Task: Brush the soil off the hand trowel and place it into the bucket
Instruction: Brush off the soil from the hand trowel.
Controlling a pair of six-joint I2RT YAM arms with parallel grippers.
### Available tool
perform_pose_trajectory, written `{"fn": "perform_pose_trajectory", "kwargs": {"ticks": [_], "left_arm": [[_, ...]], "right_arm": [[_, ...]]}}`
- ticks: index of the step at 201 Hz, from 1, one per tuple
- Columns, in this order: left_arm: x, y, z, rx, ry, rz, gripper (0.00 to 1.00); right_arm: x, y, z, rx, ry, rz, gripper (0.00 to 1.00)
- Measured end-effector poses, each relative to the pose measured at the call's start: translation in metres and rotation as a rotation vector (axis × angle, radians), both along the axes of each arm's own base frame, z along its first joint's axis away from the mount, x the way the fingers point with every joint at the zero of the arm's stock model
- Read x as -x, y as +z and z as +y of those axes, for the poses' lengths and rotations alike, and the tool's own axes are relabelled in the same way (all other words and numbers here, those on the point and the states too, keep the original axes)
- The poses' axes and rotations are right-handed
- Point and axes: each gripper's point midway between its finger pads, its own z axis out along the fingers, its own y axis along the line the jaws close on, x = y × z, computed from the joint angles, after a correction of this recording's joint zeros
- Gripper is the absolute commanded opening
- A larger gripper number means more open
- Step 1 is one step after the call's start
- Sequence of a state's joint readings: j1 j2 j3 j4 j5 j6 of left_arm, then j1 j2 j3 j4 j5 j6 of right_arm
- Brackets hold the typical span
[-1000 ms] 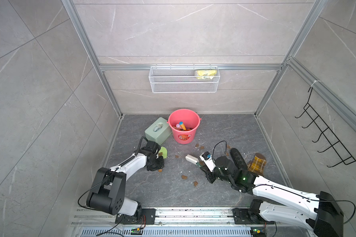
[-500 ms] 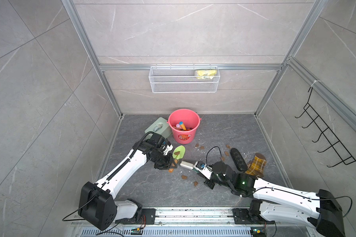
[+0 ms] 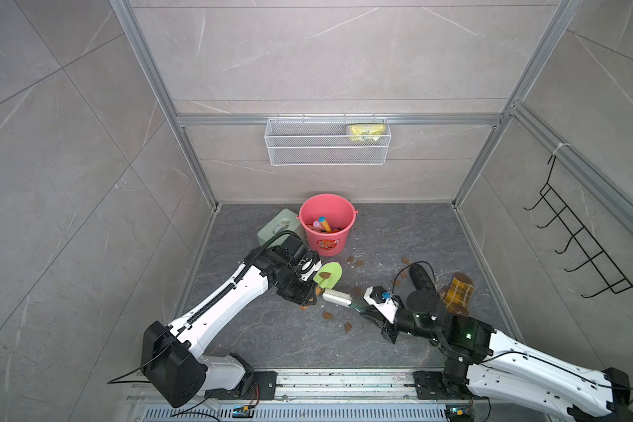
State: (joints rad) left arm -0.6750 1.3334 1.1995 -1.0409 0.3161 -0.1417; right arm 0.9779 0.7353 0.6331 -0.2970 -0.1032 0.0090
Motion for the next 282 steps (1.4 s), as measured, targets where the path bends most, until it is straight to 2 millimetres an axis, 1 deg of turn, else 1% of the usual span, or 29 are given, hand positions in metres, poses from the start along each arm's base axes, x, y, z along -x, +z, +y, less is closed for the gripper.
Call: {"fn": "perform_pose_trajectory", "kwargs": {"ticks": [9,23,59,80,105,129,168,210,224,252,282], "left_arm": [[0.000,-0.002,-0.004,-0.001,-0.032,-0.027,0.00],[-0.003,-0.003,-0.008,0.000,-0.068,-0.071,0.00],[-0.011,-0.005,-0.013,-0.015,-0.121,-0.151,0.00],[-0.012,-0.009,-0.015,-0.023,-0.149,-0.180,0.00],[-0.008,-0.017,-0.013,-0.045,-0.176,-0.181,0.00],[-0.006,-0.023,-0.011,-0.067,-0.188,-0.184,0.00],[-0.009,-0.023,-0.013,-0.065,-0.203,-0.209,0.00],[-0.009,-0.022,-0.016,-0.059,-0.214,-0.222,0.00],[-0.010,-0.023,-0.016,-0.061,-0.214,-0.225,0.00],[-0.012,-0.024,-0.017,-0.062,-0.211,-0.238,0.00],[-0.014,-0.023,-0.019,-0.055,-0.211,-0.247,0.00]], "right_arm": [[-0.003,0.004,-0.005,-0.026,-0.018,0.032,0.00],[-0.006,0.005,-0.010,-0.055,-0.040,0.101,0.00],[-0.016,0.003,-0.012,-0.132,-0.082,0.279,0.00],[-0.022,0.006,-0.012,-0.204,-0.093,0.375,0.00],[-0.034,0.011,-0.011,-0.300,-0.104,0.452,0.00],[-0.040,0.015,-0.011,-0.352,-0.107,0.500,0.00],[-0.048,0.007,-0.005,-0.383,-0.106,0.592,0.00],[-0.052,-0.011,0.000,-0.388,-0.117,0.675,0.00],[-0.058,-0.011,-0.005,-0.401,-0.136,0.680,0.00],[-0.074,-0.010,-0.024,-0.448,-0.188,0.685,0.00],[-0.085,-0.001,-0.044,-0.504,-0.231,0.671,0.00]]}}
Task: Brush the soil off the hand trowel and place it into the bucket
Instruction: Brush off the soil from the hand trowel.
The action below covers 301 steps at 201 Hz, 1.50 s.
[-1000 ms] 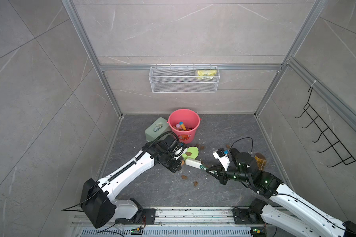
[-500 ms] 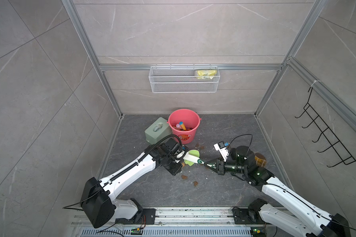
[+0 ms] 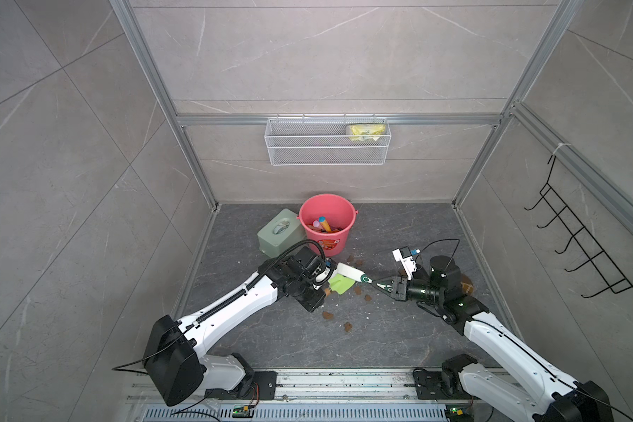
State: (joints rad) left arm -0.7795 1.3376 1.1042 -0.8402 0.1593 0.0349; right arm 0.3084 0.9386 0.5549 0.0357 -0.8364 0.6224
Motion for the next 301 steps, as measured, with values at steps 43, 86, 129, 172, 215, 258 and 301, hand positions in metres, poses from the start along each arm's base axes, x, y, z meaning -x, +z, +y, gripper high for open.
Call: {"fn": "perform_pose_trajectory", "kwargs": {"ticks": [43,86,129,172,215,258,301], "left_arm": [[0.000,-0.002,0.000,-0.007,0.002,0.005,0.00],[-0.001,-0.011,-0.001,-0.030,0.007,0.030,0.00],[-0.003,-0.013,-0.003,-0.032,0.019,0.038,0.00],[-0.004,-0.014,-0.002,-0.034,0.029,0.042,0.00],[-0.005,-0.013,-0.003,-0.032,0.036,0.040,0.00],[-0.006,-0.013,-0.003,-0.029,0.036,0.038,0.00],[-0.005,-0.013,-0.004,-0.025,0.033,0.042,0.00]], "right_arm": [[0.001,0.006,-0.007,-0.037,-0.022,-0.006,0.00],[0.010,-0.003,-0.007,-0.064,-0.011,0.042,0.00],[0.014,-0.007,-0.007,-0.079,-0.007,0.063,0.00],[0.017,-0.006,-0.008,-0.066,-0.005,0.047,0.00],[0.022,-0.007,-0.002,-0.075,0.021,0.055,0.00],[0.031,-0.015,0.015,-0.074,0.091,0.086,0.00],[0.020,-0.032,0.012,-0.041,0.055,0.127,0.00]]}}
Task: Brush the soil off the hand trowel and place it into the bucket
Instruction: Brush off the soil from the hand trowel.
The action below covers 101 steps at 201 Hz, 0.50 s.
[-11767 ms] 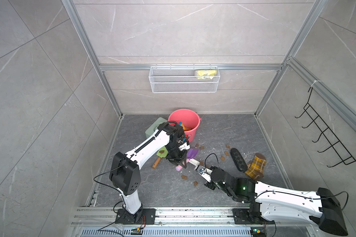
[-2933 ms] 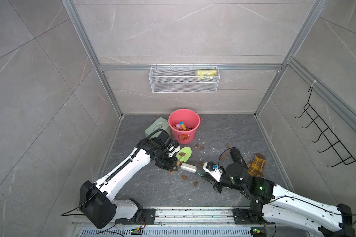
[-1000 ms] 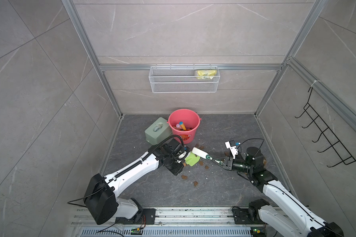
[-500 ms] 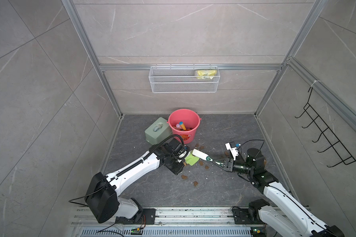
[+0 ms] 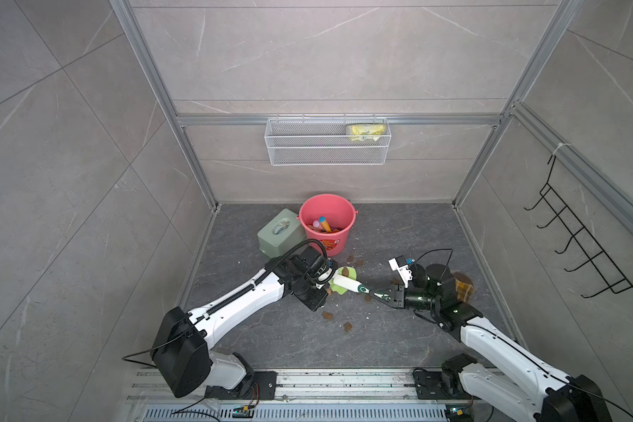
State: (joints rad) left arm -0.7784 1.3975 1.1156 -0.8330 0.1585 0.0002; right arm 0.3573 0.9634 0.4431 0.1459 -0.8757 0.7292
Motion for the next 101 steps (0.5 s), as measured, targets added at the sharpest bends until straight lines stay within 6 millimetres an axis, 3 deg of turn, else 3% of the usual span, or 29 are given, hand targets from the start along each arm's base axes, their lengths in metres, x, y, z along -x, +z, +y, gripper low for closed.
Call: {"fn": "perform_pose_trajectory", "kwargs": {"ticks": [46,101], "left_arm": [[-0.004,0.002,-0.002,0.011,0.002,-0.016,0.00],[-0.011,0.002,0.004,0.008,0.034,-0.019,0.00]], "right_arm": [[-0.022,0.010,-0.025,-0.011,-0.088,-0.019,0.00],[-0.027,0.020,-0.044,0.006,-0.158,-0.060,0.00]]}}
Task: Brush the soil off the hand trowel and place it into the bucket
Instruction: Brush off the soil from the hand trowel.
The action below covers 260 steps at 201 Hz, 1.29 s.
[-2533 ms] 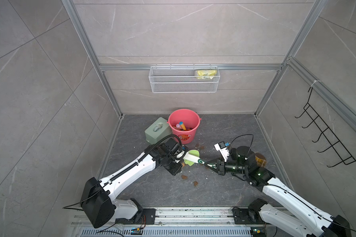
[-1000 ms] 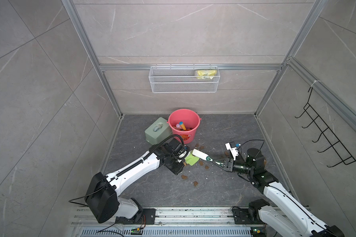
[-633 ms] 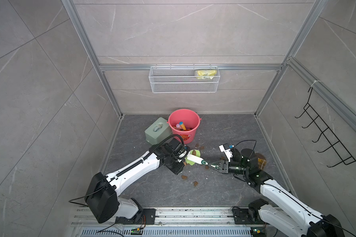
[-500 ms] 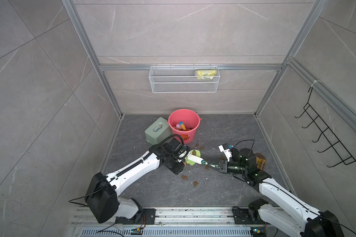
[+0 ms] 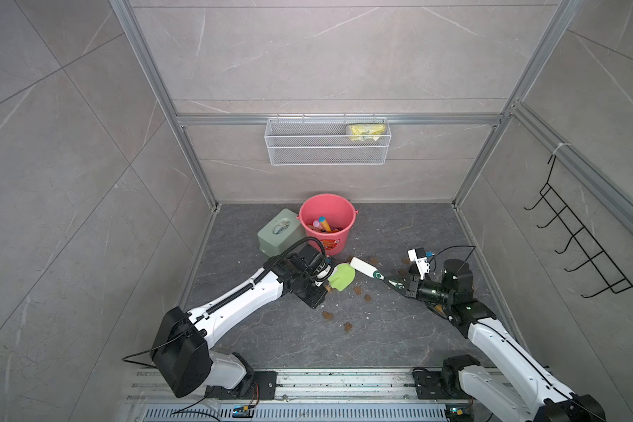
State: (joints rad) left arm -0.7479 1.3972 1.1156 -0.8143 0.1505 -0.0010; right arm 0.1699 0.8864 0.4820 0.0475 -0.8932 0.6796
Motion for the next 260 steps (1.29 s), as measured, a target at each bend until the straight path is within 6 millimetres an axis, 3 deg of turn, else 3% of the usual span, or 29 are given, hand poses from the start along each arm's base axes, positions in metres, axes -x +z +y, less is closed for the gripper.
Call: {"fn": "perform_pose_trajectory", "kwargs": {"ticks": [55,113,135,174,213,235,260], "left_arm": [[-0.004,0.000,0.004,0.000,0.018,0.000,0.00],[-0.002,0.000,0.002,0.012,0.011,0.011,0.00],[-0.001,0.001,0.000,0.019,0.007,0.017,0.00],[0.002,-0.001,0.000,0.021,0.002,0.030,0.00],[0.003,-0.004,0.002,0.016,0.002,0.035,0.00],[0.002,-0.003,0.001,0.022,0.002,0.029,0.00],[0.002,-0.002,0.000,0.025,0.002,0.027,0.00]], "right_arm": [[0.009,0.006,0.006,0.007,0.029,-0.029,0.00],[0.029,-0.006,0.052,0.010,0.182,0.002,0.00],[0.026,-0.015,0.062,0.010,0.198,0.027,0.00],[0.010,-0.019,0.060,0.005,0.151,0.032,0.00],[-0.019,-0.013,0.027,-0.019,0.008,0.031,0.00],[-0.017,-0.003,0.026,-0.054,-0.001,0.013,0.00],[-0.006,-0.001,0.038,-0.088,0.044,0.020,0.00]]}}
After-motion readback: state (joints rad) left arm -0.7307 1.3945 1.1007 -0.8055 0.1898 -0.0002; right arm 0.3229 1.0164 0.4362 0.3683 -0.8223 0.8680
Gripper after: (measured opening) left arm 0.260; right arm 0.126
